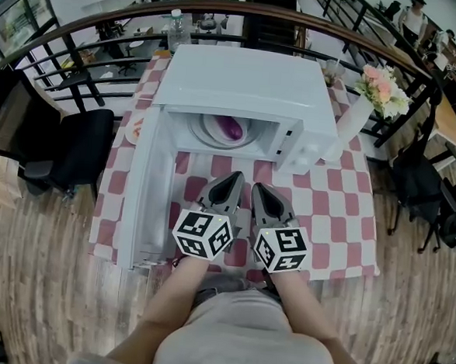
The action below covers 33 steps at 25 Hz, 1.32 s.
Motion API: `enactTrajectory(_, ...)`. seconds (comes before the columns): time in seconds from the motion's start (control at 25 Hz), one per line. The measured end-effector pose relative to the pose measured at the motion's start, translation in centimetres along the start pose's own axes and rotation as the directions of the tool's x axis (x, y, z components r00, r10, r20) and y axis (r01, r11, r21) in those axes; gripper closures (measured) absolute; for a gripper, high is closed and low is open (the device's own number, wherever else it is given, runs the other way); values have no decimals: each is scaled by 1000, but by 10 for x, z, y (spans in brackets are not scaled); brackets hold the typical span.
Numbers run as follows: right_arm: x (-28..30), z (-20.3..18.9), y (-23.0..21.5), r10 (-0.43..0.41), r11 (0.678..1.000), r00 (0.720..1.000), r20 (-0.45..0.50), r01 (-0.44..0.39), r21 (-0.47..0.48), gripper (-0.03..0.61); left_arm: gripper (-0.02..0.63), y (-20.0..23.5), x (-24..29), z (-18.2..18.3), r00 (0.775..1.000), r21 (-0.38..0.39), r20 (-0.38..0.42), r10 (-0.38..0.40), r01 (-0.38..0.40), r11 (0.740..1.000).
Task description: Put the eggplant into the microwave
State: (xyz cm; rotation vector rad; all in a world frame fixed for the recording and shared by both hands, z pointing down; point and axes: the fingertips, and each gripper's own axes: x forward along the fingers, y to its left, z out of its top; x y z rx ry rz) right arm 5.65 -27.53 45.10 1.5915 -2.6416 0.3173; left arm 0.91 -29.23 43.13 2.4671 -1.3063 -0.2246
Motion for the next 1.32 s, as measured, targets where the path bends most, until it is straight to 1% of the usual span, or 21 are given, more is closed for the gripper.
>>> enactTrajectory(0.08, -2, 1, -2, -8, 1000, 1000, 4, 8, -7, 554, 611, -3, -1, -1, 1000, 59, -6, 0, 0, 998)
enactTrajectory(0.16, -3, 2, -3, -15, 1000, 1000, 7, 16, -10, 554, 611, -5, -1, -2, 1000, 102, -12, 1, 1, 995)
enactTrajectory(0.36, -6, 4, -3, -21, 1000, 1000, 16, 21, -22, 554, 611, -14, 0, -9, 999, 180, -35, -1, 7, 984)
enactTrajectory(0.48, -8, 5, -3, -25, 999, 1000, 14, 25, -30, 554, 611, -22, 1, -9, 999, 211, -40, -10, 18, 977)
enactTrajectory(0.56, -9, 7, -2, -25, 999, 1000, 15, 25, -33, 554, 611, -25, 1, -8, 999, 217, -39, -13, 21, 976)
enactTrajectory(0.72, -12, 9, 0, -17, 998, 1000, 15, 17, -53, 554, 611, -28, 2, -6, 999, 204, -39, -13, 20, 979)
enactTrajectory(0.88, -16, 14, 3, -14, 998, 999, 41, 17, -63, 554, 611, -34, 1, -4, 999, 221, -36, -19, 27, 975)
enactTrajectory(1.12, -23, 17, -1, -46, 998, 997, 64, 48, -43, 554, 611, -37, 0, -7, 999, 224, -40, -10, 18, 974)
enactTrajectory(1.32, -26, 19, -3, -51, 998, 996, 71, 53, -37, 554, 611, -40, 0, -7, 999, 232, -44, -12, 22, 972)
